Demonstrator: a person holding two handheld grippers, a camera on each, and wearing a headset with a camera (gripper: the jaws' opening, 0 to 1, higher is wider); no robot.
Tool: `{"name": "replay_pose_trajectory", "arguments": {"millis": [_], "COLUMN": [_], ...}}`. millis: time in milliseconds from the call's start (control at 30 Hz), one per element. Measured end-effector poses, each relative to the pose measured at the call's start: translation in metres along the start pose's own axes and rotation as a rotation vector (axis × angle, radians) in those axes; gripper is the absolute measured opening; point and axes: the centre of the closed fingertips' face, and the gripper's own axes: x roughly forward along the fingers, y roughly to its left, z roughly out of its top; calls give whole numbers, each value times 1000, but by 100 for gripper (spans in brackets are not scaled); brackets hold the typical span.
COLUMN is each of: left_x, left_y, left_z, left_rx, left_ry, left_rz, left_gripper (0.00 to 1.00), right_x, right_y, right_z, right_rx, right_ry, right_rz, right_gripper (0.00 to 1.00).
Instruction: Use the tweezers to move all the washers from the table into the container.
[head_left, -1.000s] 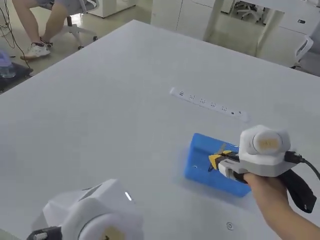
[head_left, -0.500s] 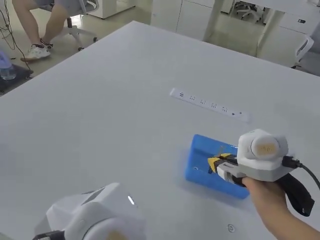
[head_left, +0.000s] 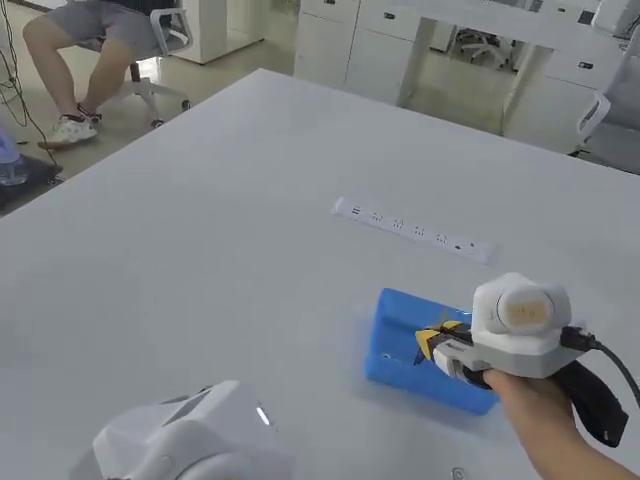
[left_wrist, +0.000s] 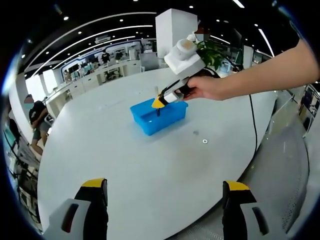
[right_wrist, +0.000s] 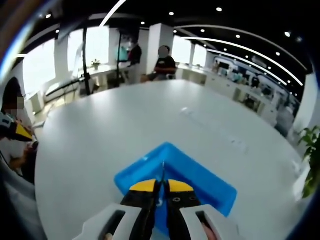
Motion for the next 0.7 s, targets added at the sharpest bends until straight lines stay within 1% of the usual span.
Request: {"name": "replay_pose_trajectory", "arguments": {"millis": [100,167,300,367,600,700], "left_x": [-2,-4,-7,-9,-16,-19], "left_y": [-2,-3,-4,-5,-6,-6], "left_z": [3,5,9,10,15,16], "left_rx": [6,14,16,15,19,25], "left_ry": [-11,-20,-35,-45,-71,-79], "left_rz": [0,2,3,5,12,19], "left_gripper": [98,98,98,98,98,98], "right_x": [-13,-20,-34,-38,-67,-79], "right_y": [-1,-4,-7,-6,-2,2], "right_z": [9,13,16,18,23,23], "right_rx": [24,35,41,43,57,56], "right_ry": [-29,-48,-69,-77,-107,-124], "right_rz": [-1,-7,-24,-29,-40,-49], "right_gripper": [3,3,3,3,3,3]}}
